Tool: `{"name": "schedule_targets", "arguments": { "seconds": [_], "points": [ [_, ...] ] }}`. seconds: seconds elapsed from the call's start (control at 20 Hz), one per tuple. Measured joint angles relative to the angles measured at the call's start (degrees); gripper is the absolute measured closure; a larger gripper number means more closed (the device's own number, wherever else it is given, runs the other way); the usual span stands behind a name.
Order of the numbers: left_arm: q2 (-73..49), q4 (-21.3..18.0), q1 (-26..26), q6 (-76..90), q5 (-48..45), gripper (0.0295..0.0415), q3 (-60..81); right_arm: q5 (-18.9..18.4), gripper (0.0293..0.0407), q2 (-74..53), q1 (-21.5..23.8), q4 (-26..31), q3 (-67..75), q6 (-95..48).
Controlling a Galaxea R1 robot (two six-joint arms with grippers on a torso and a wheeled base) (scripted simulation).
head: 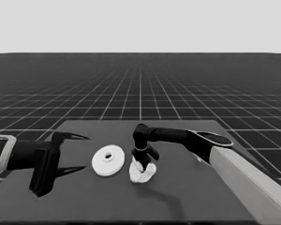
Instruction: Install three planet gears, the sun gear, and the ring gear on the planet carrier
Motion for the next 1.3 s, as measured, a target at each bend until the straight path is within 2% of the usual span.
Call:
{"name": "schedule_targets", "arguments": {
  "seconds": [0.6, 0.7, 0.75, 0.85, 1.1, 1.15, 1.2, 1.3],
  "points": [
    [0.0, 0.0, 0.0, 0.0, 0.0, 0.0326, 0.0, 0.0, 0.0390, 0.0, 0.0, 0.0, 0.0, 7.2],
    [0.0, 0.0, 0.0, 0.0, 0.0, 0.0326, 0.0, 0.0, 0.0330, 0.0, 0.0, 0.0, 0.0, 7.8],
    [0.0, 0.0, 0.0, 0.0, 0.0, 0.0326, 0.0, 0.0, 0.0320, 0.0, 0.0, 0.0, 0.0, 7.9],
    [0.0, 0.0, 0.0, 0.0, 0.0, 0.0326, 0.0, 0.0, 0.0316, 0.0, 0.0, 0.0, 0.0, 8.0],
    [0.0, 0.0, 0.0, 0.0, 0.0, 0.0326, 0.0, 0.0, 0.0315, 0.0, 0.0, 0.0, 0.0, 8.1],
    [0.0, 0.0, 0.0, 0.0, 0.0, 0.0326, 0.0, -1.5, 0.0307, -0.5, 2.8, 2.5, 2.2, -14.5],
    [0.0, 0.0, 0.0, 0.0, 0.0, 0.0326, 0.0, -2.1, 0.0309, -0.7, 5.0, 4.1, 3.2, -28.6],
    [0.0, 0.0, 0.0, 0.0, 0.0, 0.0326, 0.0, -2.2, 0.0314, -0.8, 7.0, 5.7, 3.9, -42.1]
  ]
}}
